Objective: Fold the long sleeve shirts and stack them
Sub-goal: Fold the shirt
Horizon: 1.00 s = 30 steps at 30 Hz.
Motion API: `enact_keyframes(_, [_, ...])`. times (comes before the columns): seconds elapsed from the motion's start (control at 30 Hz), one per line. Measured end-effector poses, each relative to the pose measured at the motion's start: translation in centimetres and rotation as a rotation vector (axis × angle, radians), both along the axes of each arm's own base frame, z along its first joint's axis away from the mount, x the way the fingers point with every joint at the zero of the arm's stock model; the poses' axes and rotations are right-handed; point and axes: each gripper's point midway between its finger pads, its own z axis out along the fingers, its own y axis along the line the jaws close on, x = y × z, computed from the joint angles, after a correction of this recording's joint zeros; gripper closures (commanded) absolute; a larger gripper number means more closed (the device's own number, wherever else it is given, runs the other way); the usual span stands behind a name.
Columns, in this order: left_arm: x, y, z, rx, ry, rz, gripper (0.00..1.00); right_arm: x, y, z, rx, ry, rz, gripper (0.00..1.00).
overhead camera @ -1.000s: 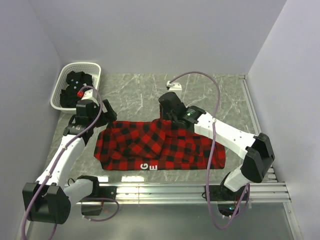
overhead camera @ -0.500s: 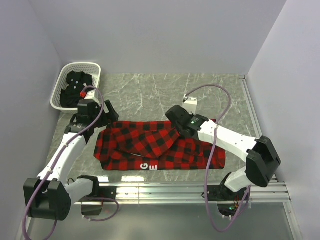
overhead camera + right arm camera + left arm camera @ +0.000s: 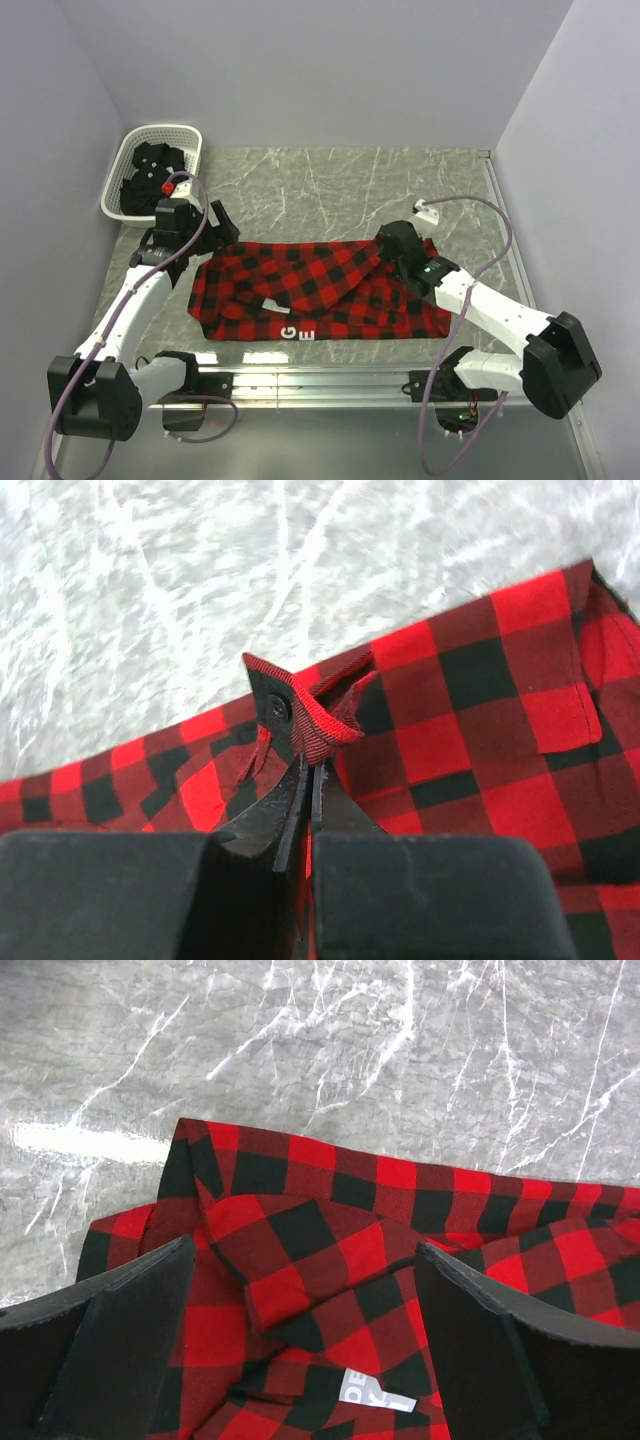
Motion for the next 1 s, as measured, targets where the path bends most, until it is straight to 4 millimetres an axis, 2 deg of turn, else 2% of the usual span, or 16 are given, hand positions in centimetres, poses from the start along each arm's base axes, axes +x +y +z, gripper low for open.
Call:
enact_keyframes(0.17, [0.0,-0.1,0.0,-0.002,0.0,-0.003,0.03,-0.5,-2.4,-4.1,0.057,0.053,-0.069,0.99])
enact_keyframes(0.2, [0.0,-0.1,0.0,-0.002,0.0,-0.002,0.03,-0.8,-2.8,-4.9,0.061,0.071,-0.082,0.95])
enact_keyframes(0.23, [0.0,-0.1,0.0,-0.002,0.0,-0.003,0.03,-1.0,-3.2,-5.3,0.071,0.085,-0.098,0.83])
enact_keyframes(0.27, [0.0,-0.1,0.0,-0.002,0.0,-0.003,0.03,-1.2,-3.4,-5.6,0.079,0.094,-0.111,0.78])
enact_keyframes(0.37, [0.0,-0.1,0.0,-0.004,0.0,-0.005,0.03,-1.3,-4.0,-6.0,0.115,0.121,-0.146,0.7])
enact_keyframes(0.5, [0.0,-0.1,0.0,-0.004,0.001,-0.005,0.03,-2.1,-5.3,-7.0,0.158,0.208,-0.19,0.67])
enact_keyframes(0.53, [0.0,-0.1,0.0,-0.004,0.0,-0.005,0.03,-2.4,-5.6,-7.3,0.166,0.232,-0.202,0.59])
enact_keyframes(0.63, [0.0,-0.1,0.0,-0.004,0.002,-0.006,0.03,-3.5,-6.7,-8.3,0.199,0.309,-0.232,0.54])
enact_keyframes(0.8, [0.0,-0.3,-0.7,-0.009,0.024,-0.015,0.02,-4.7,-8.2,-8.5,0.23,0.357,-0.223,0.5])
enact_keyframes(1.0, [0.0,-0.8,-1.4,-0.022,0.051,-0.035,0.02,-3.6,-6.9,-7.3,0.18,0.361,-0.038,0.48])
